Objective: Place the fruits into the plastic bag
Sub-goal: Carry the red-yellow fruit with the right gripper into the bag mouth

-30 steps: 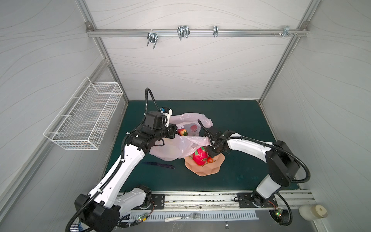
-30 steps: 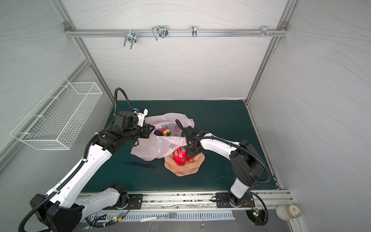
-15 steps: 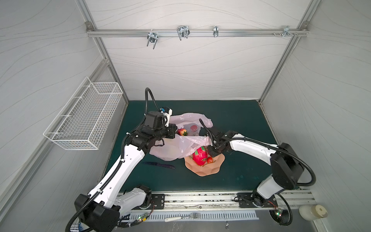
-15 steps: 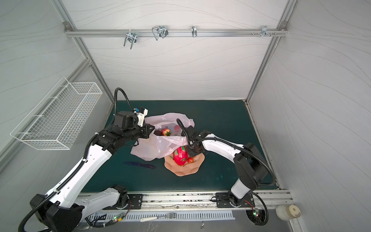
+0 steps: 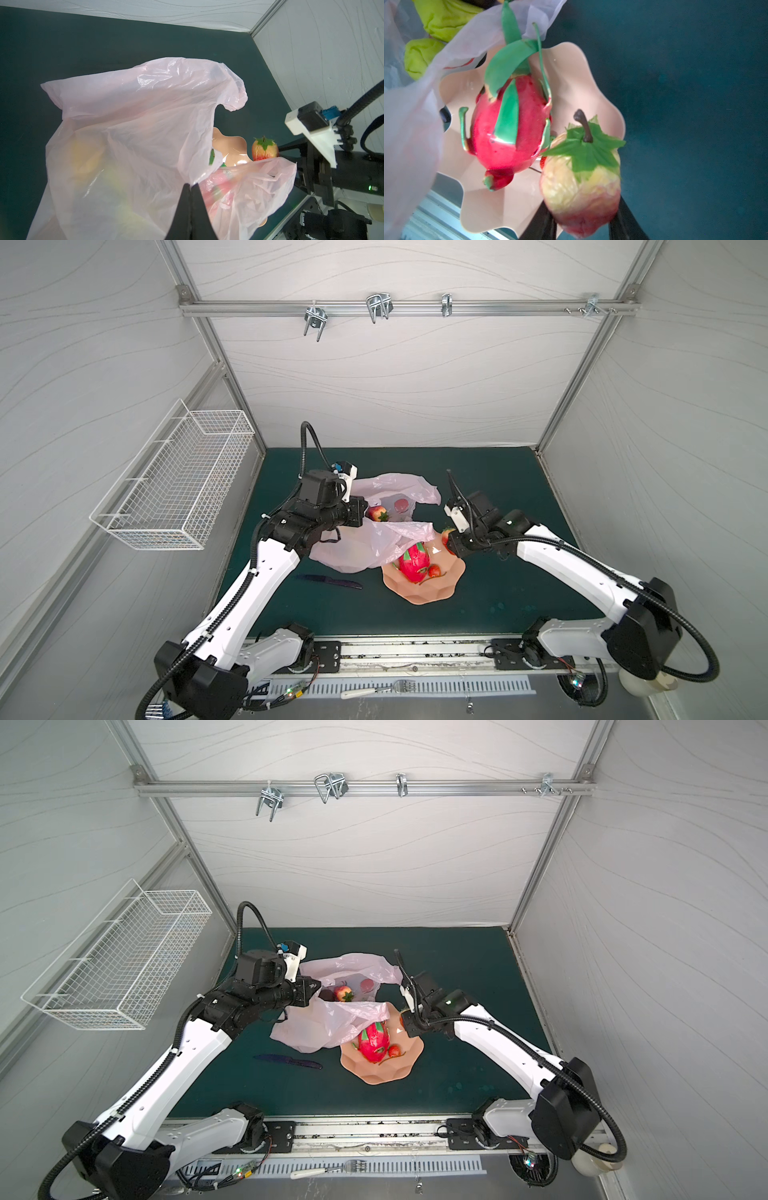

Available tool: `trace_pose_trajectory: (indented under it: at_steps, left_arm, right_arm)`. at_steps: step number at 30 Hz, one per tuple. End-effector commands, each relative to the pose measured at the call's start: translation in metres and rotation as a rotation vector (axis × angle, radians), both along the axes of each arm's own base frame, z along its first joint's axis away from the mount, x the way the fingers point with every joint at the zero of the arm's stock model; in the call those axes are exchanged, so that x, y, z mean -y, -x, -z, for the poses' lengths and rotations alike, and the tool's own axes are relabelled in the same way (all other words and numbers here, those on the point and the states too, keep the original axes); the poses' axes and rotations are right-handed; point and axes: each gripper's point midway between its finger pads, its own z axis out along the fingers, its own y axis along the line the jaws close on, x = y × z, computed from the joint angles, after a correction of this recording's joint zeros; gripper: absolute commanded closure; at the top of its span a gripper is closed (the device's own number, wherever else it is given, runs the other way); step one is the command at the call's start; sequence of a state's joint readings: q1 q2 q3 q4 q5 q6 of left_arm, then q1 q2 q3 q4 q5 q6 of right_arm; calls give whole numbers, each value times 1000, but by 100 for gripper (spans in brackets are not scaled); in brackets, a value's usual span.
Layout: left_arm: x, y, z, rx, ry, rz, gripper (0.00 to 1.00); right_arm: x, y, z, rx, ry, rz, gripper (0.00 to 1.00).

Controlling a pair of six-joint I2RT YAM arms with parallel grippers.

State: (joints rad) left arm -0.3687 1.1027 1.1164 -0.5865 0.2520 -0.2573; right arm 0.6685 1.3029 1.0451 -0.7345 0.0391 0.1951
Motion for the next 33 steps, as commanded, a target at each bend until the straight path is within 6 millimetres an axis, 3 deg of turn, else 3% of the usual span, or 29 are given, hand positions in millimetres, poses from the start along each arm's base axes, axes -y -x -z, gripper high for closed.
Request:
trace_pose_trajectory:
  at_steps: [1, 5, 8, 22, 33]
  left_arm:
    - [8, -5, -24, 58, 32, 31, 100]
    - [9, -8, -27, 63, 34, 33, 100]
    - [10, -10, -30, 68, 32, 32, 100]
    - [10, -27, -39, 69, 19, -7, 100]
    - [12, -27, -44, 77, 31, 5, 100]
  right_arm:
    - [-8, -20, -12, 50, 5, -75, 83]
    - [-29, -39, -14, 75, -1, -148, 84]
    - [-50, -43, -19, 81, -26, -205, 84]
    - [-116, 20, -21, 12, -129, -430, 86]
    - [-144, 28, -19, -89, -201, -490, 89]
